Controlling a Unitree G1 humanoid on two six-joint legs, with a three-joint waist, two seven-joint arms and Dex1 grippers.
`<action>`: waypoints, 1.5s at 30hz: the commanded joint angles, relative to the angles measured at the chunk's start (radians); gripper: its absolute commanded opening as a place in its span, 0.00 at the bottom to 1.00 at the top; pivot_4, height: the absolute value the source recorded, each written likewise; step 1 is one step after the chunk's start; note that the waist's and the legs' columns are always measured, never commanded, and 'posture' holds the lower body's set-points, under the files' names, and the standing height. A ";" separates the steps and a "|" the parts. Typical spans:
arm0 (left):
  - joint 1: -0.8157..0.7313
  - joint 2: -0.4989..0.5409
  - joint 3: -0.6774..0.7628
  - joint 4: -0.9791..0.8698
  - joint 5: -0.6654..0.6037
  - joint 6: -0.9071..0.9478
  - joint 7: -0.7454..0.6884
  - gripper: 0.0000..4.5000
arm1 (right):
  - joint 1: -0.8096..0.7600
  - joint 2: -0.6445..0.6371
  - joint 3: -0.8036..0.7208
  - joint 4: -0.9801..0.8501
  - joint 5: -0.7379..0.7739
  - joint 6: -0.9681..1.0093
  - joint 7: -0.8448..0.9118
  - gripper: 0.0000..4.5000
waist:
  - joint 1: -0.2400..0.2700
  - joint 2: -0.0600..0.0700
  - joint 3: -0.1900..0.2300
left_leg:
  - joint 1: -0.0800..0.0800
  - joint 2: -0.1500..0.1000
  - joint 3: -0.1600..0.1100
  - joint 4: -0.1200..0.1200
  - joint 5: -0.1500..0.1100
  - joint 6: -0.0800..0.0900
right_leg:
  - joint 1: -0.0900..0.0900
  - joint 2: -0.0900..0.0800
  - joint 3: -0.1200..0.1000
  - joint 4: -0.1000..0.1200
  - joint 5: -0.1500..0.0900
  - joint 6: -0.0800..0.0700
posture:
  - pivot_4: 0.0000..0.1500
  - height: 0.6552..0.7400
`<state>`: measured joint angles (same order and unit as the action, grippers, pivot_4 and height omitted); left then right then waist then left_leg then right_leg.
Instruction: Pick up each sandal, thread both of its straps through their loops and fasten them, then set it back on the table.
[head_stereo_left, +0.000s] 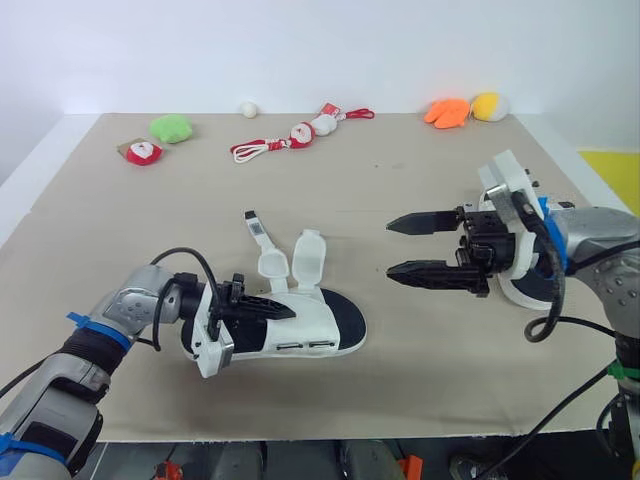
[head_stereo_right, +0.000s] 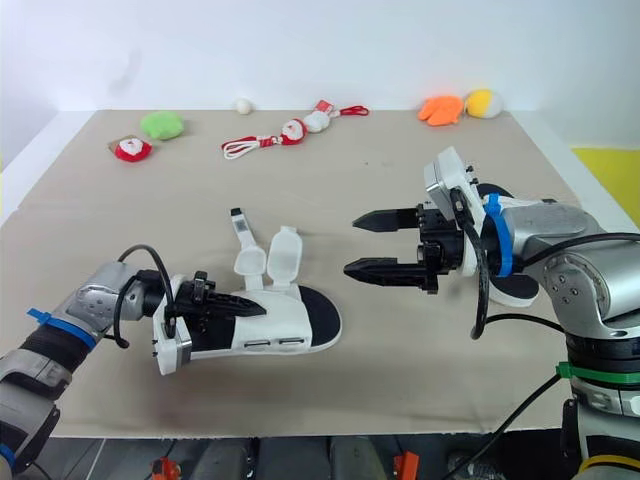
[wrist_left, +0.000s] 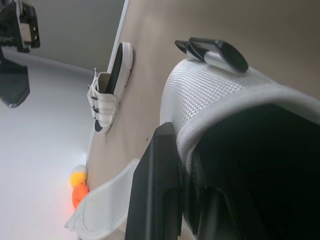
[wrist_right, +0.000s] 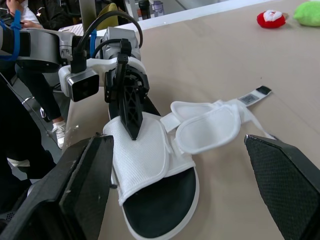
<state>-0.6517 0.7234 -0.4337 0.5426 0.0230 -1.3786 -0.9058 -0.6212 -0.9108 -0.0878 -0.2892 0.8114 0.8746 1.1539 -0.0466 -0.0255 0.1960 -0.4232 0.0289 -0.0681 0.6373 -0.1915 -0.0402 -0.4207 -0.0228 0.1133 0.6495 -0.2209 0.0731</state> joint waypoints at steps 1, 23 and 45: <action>-0.049 -0.016 0.015 0.013 0.004 -0.016 0.043 0.01 | -0.005 -0.017 -0.021 -0.027 0.012 -0.003 0.004 1.00 | 0.000 0.000 0.000 | 0.000 0.000 0.000 0.000 0.000 0.001 | 0.000 0.000 0.000 0.000 0.000 0.000 | 1.00 1.00; -0.118 -0.042 -0.032 0.162 0.139 -0.099 0.142 0.01 | 0.042 -0.023 -0.034 -0.051 0.010 -0.015 -0.005 1.00 | 0.000 0.000 0.000 | 0.000 0.000 0.000 0.000 0.002 0.002 | 0.000 0.000 0.000 0.000 0.002 0.001 | 1.00 1.00; 0.157 0.316 0.052 -0.605 -0.444 1.003 -0.152 0.99 | 0.108 -0.025 -0.007 -0.045 -0.044 -0.058 -0.011 1.00 | -0.003 0.001 0.000 | 0.001 0.002 0.000 -0.001 0.004 0.005 | -0.001 0.002 0.000 0.002 0.002 0.000 | 1.00 1.00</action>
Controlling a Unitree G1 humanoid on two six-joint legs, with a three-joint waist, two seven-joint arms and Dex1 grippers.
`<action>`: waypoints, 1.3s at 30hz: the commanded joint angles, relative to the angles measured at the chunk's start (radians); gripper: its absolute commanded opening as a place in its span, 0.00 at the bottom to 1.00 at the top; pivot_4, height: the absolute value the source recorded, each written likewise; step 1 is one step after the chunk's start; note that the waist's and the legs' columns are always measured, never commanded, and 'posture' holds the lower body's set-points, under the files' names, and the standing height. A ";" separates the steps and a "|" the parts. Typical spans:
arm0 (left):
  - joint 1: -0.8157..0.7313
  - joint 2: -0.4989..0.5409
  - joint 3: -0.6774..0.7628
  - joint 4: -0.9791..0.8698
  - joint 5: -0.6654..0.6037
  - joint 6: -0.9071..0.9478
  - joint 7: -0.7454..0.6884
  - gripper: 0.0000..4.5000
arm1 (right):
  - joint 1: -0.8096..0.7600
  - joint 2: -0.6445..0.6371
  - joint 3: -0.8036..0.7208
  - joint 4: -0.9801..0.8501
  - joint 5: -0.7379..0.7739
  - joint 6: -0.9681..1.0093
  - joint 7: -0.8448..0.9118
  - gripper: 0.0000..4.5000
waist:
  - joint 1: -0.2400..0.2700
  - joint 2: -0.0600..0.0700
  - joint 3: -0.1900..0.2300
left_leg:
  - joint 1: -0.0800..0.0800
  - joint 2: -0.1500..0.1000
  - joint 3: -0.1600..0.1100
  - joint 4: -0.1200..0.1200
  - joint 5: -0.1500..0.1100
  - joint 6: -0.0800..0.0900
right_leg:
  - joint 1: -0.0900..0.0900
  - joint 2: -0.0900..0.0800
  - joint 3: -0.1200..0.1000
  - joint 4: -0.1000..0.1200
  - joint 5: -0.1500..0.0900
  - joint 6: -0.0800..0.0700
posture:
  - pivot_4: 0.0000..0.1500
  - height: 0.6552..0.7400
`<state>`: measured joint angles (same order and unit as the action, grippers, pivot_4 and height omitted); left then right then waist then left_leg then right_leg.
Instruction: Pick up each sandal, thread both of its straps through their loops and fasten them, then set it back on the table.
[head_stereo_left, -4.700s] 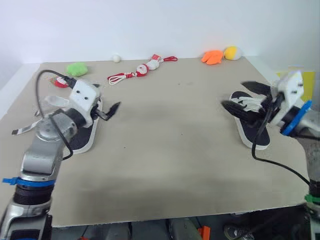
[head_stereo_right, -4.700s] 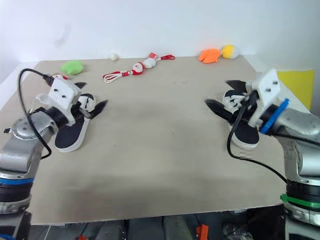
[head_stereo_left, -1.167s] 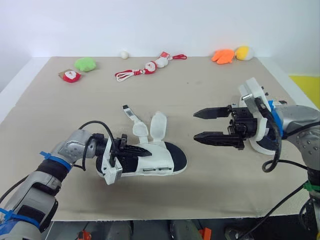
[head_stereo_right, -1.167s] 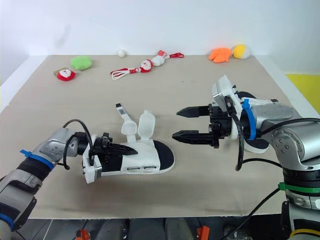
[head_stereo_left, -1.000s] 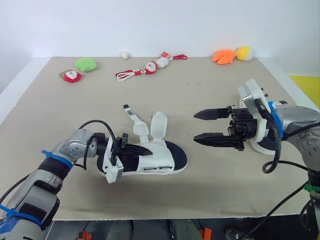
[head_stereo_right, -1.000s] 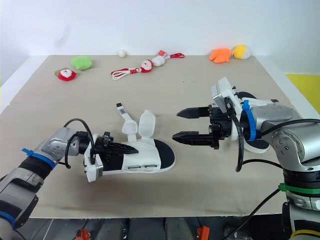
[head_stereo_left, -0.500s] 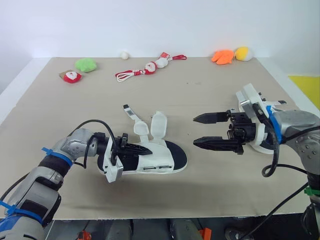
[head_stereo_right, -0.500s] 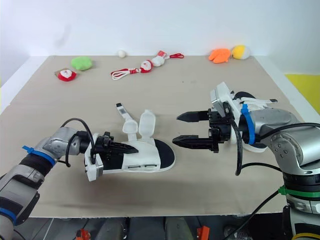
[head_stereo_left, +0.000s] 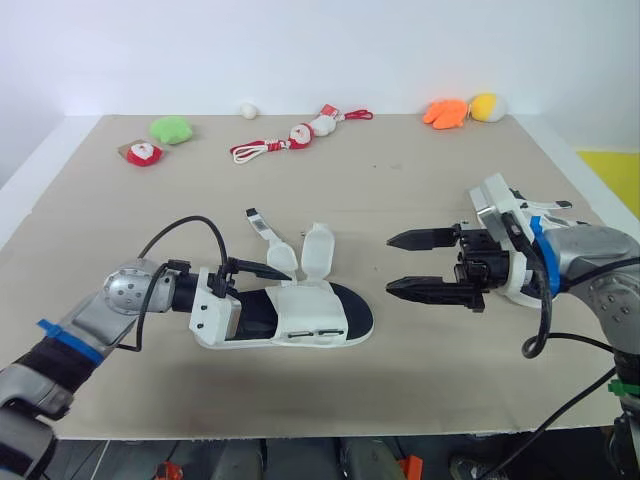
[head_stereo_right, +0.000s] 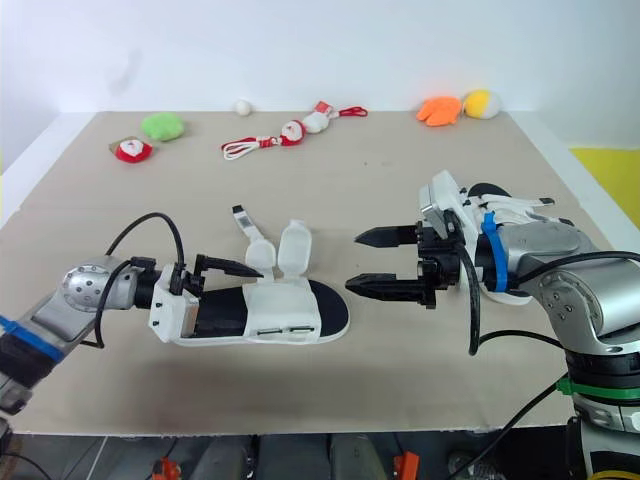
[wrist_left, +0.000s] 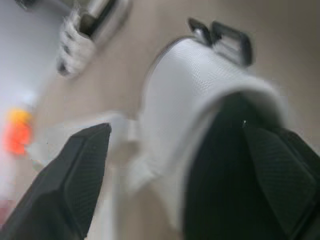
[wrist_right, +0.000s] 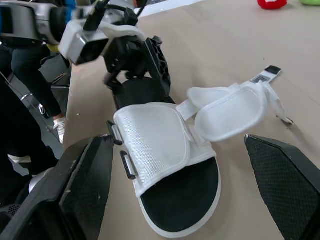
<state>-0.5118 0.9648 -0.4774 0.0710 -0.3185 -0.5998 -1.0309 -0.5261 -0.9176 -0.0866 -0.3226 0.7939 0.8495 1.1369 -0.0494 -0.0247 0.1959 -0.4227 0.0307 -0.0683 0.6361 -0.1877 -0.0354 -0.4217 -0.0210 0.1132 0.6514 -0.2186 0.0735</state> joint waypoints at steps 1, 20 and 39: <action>0.033 0.098 0.118 -0.158 -0.125 0.301 -0.035 0.99 | 0.023 -0.016 0.004 -0.006 -0.052 -0.055 0.002 1.00 | 0.000 0.000 0.000 | 0.000 0.000 0.000 0.000 0.000 0.000 | 0.000 0.000 0.000 0.000 0.000 0.000 | 1.00 1.00; 0.138 -0.189 0.558 -0.290 -0.937 1.426 0.479 1.00 | 0.203 0.193 0.274 0.092 -0.481 -0.507 -0.068 0.01 | 0.001 0.000 0.000 | 0.001 0.000 -0.001 0.000 0.001 -0.001 | 0.001 0.001 0.000 0.001 0.000 0.000 | 1.00 1.00; -0.134 -0.468 0.686 0.212 -0.852 1.629 0.719 1.00 | 0.210 0.261 0.348 0.157 -0.548 -0.528 -0.051 0.01 | 0.001 -0.006 -0.004 | 0.005 -0.001 -0.002 0.000 0.008 -0.013 | 0.005 0.001 0.000 0.000 0.002 -0.004 | 1.00 1.00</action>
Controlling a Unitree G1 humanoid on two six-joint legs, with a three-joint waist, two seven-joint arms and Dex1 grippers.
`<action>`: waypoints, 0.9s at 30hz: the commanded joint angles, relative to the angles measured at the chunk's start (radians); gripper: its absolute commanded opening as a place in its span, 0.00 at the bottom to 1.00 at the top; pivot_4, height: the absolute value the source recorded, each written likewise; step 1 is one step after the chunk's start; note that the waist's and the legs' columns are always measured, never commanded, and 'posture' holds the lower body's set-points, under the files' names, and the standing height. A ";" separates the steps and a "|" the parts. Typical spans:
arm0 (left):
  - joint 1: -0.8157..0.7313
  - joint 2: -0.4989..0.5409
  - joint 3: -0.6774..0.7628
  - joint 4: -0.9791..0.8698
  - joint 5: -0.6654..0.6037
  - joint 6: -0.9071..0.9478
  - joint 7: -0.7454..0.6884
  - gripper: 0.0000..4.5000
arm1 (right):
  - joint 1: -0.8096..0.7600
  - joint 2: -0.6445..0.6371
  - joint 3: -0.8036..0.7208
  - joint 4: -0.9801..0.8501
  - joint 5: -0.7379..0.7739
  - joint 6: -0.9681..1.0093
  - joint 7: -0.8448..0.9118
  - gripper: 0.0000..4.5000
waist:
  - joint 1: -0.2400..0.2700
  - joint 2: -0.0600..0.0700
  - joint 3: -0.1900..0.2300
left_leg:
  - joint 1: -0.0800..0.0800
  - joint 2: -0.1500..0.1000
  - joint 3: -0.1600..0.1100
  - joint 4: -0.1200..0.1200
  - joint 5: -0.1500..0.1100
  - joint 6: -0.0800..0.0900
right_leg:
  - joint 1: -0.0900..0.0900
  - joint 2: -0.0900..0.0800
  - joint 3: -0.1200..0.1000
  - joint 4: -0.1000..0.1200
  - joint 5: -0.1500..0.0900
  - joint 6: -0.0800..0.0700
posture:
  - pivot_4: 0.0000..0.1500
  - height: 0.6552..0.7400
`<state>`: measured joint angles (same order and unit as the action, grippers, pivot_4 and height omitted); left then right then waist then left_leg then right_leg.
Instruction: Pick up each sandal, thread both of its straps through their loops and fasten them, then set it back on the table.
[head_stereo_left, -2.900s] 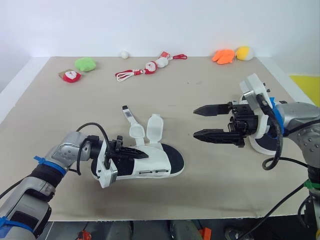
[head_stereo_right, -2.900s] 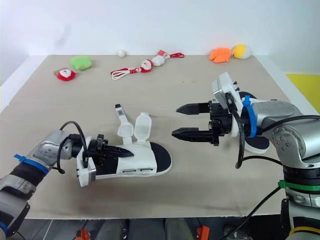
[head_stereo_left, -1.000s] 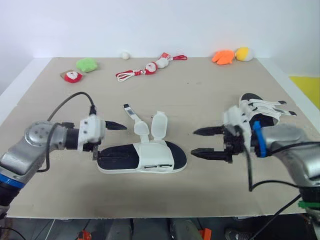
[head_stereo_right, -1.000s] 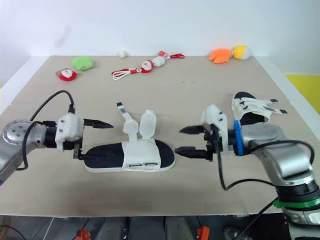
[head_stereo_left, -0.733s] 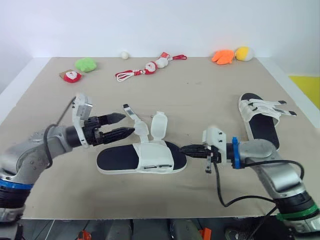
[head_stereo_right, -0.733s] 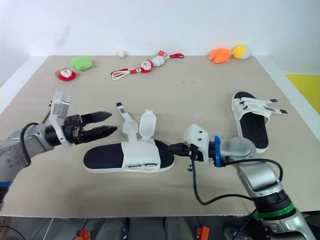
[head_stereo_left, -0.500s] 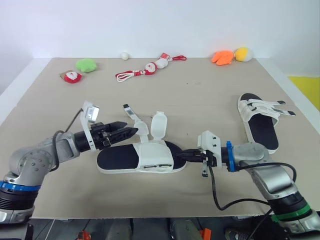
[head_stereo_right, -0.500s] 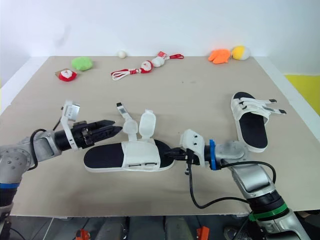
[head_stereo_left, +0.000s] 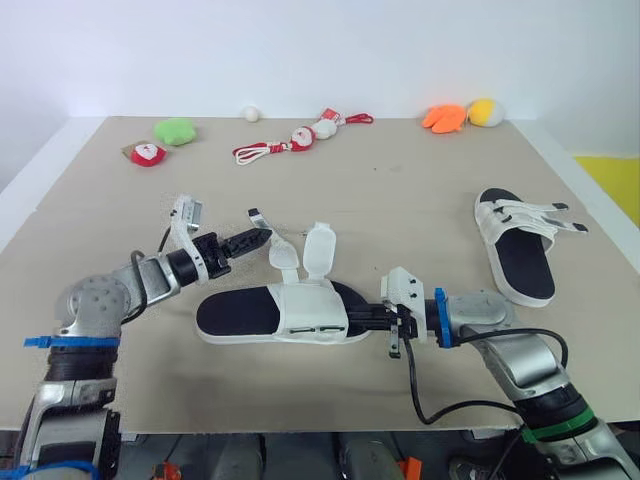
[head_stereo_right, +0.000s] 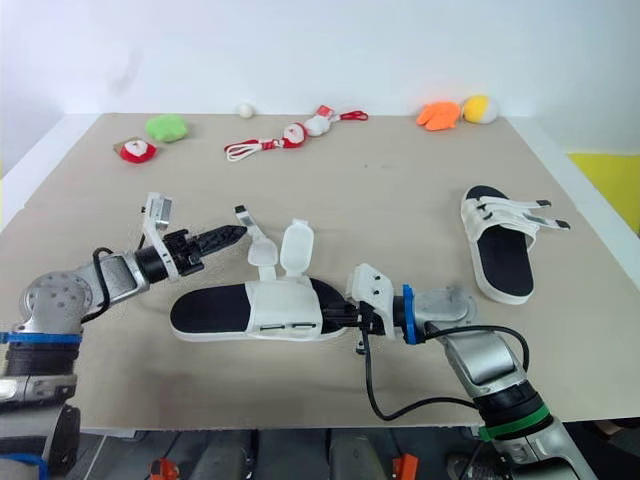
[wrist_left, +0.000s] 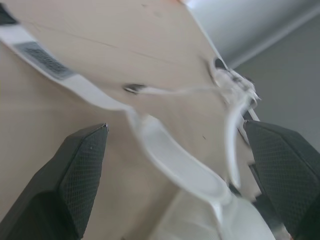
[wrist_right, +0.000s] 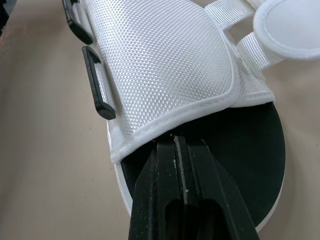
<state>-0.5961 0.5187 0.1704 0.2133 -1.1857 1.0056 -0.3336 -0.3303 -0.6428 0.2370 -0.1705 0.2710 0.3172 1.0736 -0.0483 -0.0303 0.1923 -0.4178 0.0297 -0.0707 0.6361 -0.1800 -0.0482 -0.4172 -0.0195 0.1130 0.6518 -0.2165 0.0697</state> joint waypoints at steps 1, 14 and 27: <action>-0.075 -0.039 0.048 0.119 0.023 0.035 0.043 1.00 | 0.014 -0.012 0.024 0.003 -0.024 0.006 0.011 0.01 | 0.000 -0.001 -0.001 | 0.000 0.000 0.000 0.000 0.000 0.000 | 0.000 0.000 0.000 0.000 0.000 0.000 | 1.00 1.00; -0.325 -0.171 0.208 0.627 0.144 0.015 0.012 1.00 | 0.006 -0.001 0.030 -0.002 -0.041 0.005 0.003 0.01 | 0.000 -0.003 -0.002 | 0.002 -0.001 0.000 0.000 0.000 -0.001 | 0.002 0.000 0.000 -0.001 0.002 0.003 | 1.00 1.00; -0.330 -0.210 0.131 0.569 0.387 -0.177 -0.233 0.01 | 0.012 -0.012 0.036 -0.009 -0.055 -0.002 0.009 0.00 | -0.001 -0.004 -0.002 | 0.008 -0.001 0.000 -0.002 0.000 -0.001 | 0.008 -0.001 0.000 -0.003 0.001 0.002 | 1.00 1.00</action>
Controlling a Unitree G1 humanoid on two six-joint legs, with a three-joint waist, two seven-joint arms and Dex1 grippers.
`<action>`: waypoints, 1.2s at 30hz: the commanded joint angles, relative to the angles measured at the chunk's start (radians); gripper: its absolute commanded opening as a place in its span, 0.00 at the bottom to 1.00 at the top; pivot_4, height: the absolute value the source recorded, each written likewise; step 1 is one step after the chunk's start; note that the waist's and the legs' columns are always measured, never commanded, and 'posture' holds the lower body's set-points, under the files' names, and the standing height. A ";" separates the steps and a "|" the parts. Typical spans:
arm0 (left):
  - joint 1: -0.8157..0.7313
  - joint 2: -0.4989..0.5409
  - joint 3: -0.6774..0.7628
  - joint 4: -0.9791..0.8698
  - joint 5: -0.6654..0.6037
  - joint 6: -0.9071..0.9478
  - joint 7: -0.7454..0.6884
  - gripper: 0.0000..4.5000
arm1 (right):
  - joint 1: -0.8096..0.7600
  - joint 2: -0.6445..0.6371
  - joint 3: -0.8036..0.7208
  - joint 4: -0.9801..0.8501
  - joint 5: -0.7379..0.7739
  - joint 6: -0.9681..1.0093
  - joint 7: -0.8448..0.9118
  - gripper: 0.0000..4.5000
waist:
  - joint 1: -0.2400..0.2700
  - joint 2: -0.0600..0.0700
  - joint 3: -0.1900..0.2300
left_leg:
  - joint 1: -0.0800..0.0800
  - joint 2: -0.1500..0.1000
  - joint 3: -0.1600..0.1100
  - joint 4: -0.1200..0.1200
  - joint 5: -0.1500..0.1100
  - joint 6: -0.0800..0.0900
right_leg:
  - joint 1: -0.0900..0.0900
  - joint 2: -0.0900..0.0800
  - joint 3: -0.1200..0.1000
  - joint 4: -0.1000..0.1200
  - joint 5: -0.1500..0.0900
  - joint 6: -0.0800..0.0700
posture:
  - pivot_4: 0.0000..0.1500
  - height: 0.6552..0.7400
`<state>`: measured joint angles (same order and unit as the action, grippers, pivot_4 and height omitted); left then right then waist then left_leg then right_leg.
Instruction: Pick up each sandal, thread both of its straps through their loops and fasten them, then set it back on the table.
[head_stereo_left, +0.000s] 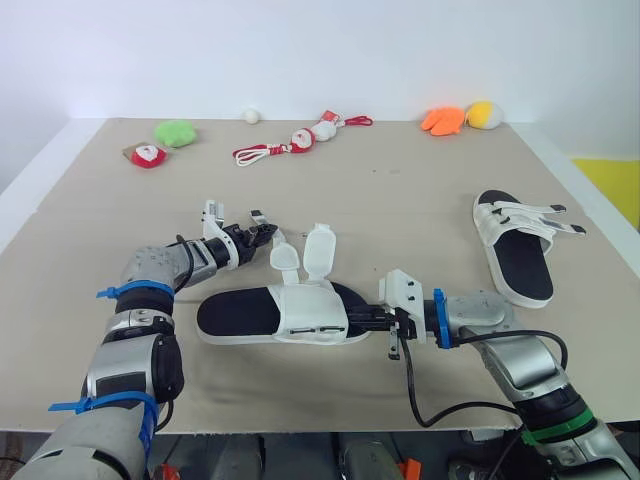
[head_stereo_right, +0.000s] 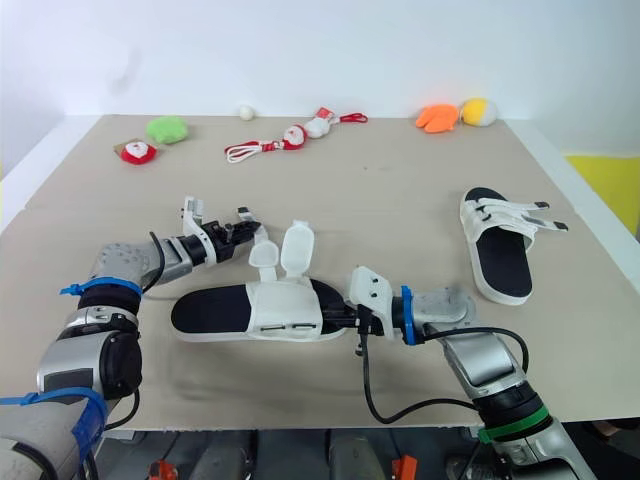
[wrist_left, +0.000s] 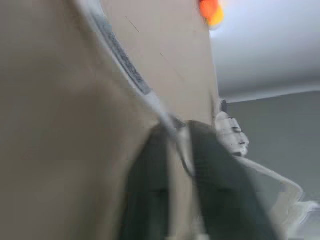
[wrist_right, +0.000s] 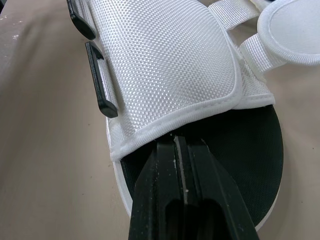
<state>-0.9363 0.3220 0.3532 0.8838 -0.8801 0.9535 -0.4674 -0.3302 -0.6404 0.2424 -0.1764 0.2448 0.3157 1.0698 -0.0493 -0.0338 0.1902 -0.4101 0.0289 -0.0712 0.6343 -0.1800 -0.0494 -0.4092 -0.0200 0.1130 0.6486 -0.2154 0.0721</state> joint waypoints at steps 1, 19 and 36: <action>0.030 -0.016 -0.091 -0.170 0.120 -0.187 -0.148 0.01 | 0.013 -0.017 0.031 -0.002 -0.033 -0.006 0.016 0.00 | 0.000 0.000 0.000 | 0.001 0.000 0.000 0.000 0.000 0.000 | 0.001 0.000 0.000 -0.001 -0.001 -0.001 | 1.00 1.00; 0.420 0.174 -0.530 -0.706 0.742 -1.867 -0.668 0.01 | -0.004 -0.057 0.084 0.041 -0.118 -0.077 0.037 0.00 | 0.004 -0.002 -0.005 | 0.004 0.000 0.002 -0.009 0.000 -0.009 | 0.002 -0.003 0.001 -0.003 -0.006 -0.005 | 1.00 1.00; 0.459 0.384 -0.667 -0.687 0.817 -2.254 -0.480 0.40 | -0.030 -0.042 0.107 0.066 -0.123 -0.095 0.048 0.00 | 0.001 -0.002 -0.006 | 0.005 0.001 0.003 -0.010 0.000 -0.008 | 0.002 -0.003 0.001 -0.003 -0.006 -0.005 | 1.00 1.00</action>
<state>-0.4984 0.6850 -0.3245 0.2409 -0.0561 -1.3304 -0.9807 -0.3818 -0.6782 0.3096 -0.1461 0.1710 0.2073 1.1104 -0.0481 -0.0357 0.1844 -0.4048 0.0297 -0.0685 0.6245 -0.1801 -0.0574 -0.4068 -0.0228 0.1143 0.6457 -0.2216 0.0675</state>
